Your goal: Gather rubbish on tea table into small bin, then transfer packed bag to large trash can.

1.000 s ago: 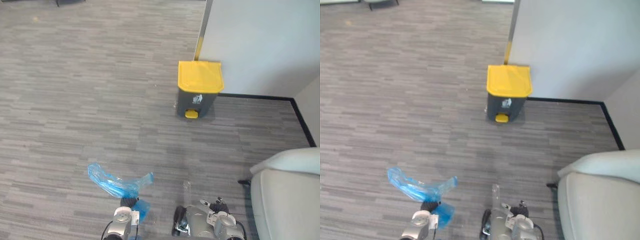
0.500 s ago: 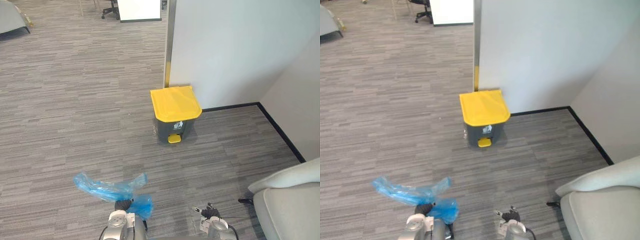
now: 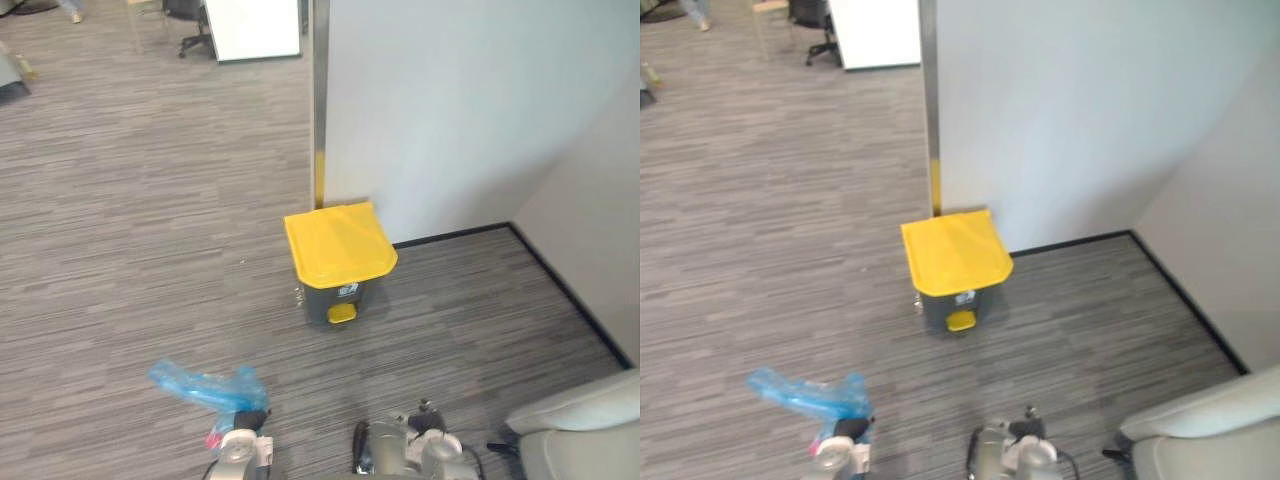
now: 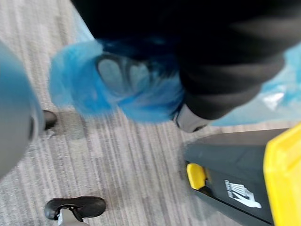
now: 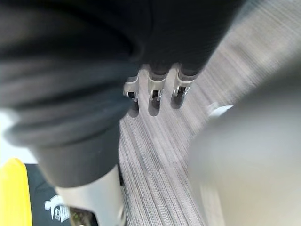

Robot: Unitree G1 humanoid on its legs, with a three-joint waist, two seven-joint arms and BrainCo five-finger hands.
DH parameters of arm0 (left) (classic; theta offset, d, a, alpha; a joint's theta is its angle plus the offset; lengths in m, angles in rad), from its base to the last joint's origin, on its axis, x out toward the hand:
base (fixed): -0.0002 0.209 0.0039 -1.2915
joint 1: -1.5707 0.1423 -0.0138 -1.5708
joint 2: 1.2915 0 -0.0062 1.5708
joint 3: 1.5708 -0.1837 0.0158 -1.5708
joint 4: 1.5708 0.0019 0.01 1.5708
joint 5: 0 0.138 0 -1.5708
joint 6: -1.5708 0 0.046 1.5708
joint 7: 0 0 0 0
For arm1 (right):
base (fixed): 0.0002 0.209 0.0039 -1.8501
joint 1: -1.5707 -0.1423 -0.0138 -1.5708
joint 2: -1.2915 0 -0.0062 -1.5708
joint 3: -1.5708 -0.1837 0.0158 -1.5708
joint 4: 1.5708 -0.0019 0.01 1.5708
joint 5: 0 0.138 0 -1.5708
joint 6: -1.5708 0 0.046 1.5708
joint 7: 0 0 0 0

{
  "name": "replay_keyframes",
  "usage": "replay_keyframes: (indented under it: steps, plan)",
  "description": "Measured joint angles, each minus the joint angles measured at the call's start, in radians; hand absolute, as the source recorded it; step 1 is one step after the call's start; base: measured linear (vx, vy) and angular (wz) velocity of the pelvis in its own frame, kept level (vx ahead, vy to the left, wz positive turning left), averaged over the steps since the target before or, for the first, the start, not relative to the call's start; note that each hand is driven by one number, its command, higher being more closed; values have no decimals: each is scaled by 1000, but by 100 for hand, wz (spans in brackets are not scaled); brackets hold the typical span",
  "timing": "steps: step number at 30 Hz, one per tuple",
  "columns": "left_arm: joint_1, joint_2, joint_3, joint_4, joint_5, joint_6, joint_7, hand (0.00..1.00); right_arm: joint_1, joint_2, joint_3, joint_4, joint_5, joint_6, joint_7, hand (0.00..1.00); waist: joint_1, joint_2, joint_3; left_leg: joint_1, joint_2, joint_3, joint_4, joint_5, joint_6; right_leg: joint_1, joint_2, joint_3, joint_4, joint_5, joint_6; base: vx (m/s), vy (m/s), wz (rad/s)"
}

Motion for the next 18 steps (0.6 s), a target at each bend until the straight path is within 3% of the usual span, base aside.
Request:
replay_keyframes:
  steps: [2, 3, 6, 9, 10, 14, 18]
  plan:
    - [-4, -2, 0, -1, 0, 0, -3, 100, 13, 0, 2, 1, 1, 1, 0, 0, -10, 2, 10, -20, 51, -45, 142, 3, 3, 100, 17, -47, -44, -15, -12, 298, -180, 56]
    - [-9, -13, 0, -23, 0, 0, -4, 100, 37, 9, 8, 0, 3, -2, 0, 0, -3, -21, 19, -107, 112, -58, 428, 51, 45, 214, 26, -83, -95, -39, -23, 182, -136, 49]
    - [15, -17, -5, -63, 0, 0, -6, 100, 41, 25, 11, -3, 11, -1, 1, 0, 2, -37, 14, -254, 156, -8, 606, 47, 57, 266, 30, -85, -146, -63, -21, 199, -43, 7]
    - [19, -18, 0, -65, 0, 1, -5, 100, 41, 24, 0, -4, 14, 0, 0, 0, 4, -30, 15, -295, 144, 61, 490, 33, 58, 288, 17, -79, -164, -52, -3, 214, 109, -9]
    - [24, -18, 0, -65, 0, 1, -6, 100, 41, 22, -11, -6, 18, 0, 0, 0, 5, -16, 10, -279, 118, 94, 286, 96, 82, 298, 17, -77, -167, -47, 14, 155, 130, -7]
    - [10, 3, -1, -57, 2, 0, -6, 100, 44, 43, -37, -1, 18, 1, 2, 0, 22, -33, 0, -215, 35, 98, 142, 91, 75, 321, -9, -31, -245, -16, 64, 184, 144, 12]
    - [28, 23, -3, -28, 11, -1, -4, 100, 44, 41, -40, 13, 17, 1, 5, 0, 23, -26, -2, -130, -10, 122, 54, 95, 69, 365, -31, -1, -284, -7, 78, 76, 97, -12]
